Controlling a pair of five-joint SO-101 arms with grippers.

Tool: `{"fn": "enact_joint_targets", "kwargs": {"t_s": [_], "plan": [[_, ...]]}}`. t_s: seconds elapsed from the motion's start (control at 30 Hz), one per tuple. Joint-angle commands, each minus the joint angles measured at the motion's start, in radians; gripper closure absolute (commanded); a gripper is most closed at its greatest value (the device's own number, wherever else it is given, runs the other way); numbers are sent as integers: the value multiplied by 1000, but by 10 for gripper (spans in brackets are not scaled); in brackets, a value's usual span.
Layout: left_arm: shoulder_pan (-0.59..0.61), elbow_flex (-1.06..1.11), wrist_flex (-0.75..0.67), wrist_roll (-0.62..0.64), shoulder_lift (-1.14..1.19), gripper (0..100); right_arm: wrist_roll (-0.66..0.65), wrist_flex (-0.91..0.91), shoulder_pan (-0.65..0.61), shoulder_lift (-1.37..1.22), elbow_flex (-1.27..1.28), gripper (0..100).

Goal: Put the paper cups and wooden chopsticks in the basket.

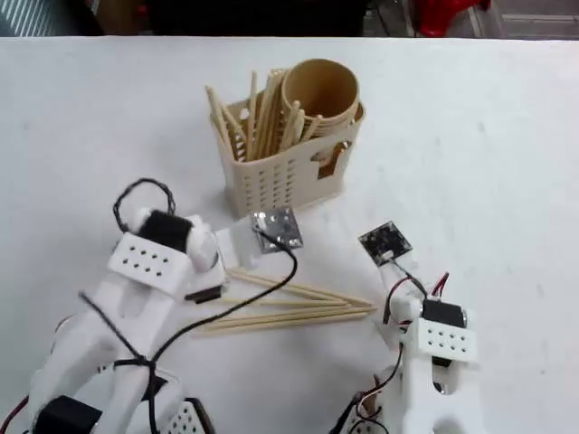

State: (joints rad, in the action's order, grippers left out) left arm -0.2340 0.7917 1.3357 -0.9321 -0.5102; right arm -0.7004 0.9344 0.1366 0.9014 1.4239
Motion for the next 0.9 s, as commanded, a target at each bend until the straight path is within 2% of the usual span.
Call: {"fn": "enact_joint_targets", "kwargs": {"t_s": [0.0,0.1,0.27,0.6,0.73,0.87], "plan": [[-13,83,-155,-74,-1,891,14,-19,15,12,-3,964],[-10,138,-206,-141,-1,891,14,-19,10,12,-3,964],[-7,187,-296,-150,1,891,15,-18,8,70,21,964],[-19,269,-459,-144,5,891,23,128,4,575,180,964],[-38,230,-460,-143,110,891,23,171,5,685,207,964],[-44,133,-456,-143,297,894,23,168,5,674,207,961]]}}
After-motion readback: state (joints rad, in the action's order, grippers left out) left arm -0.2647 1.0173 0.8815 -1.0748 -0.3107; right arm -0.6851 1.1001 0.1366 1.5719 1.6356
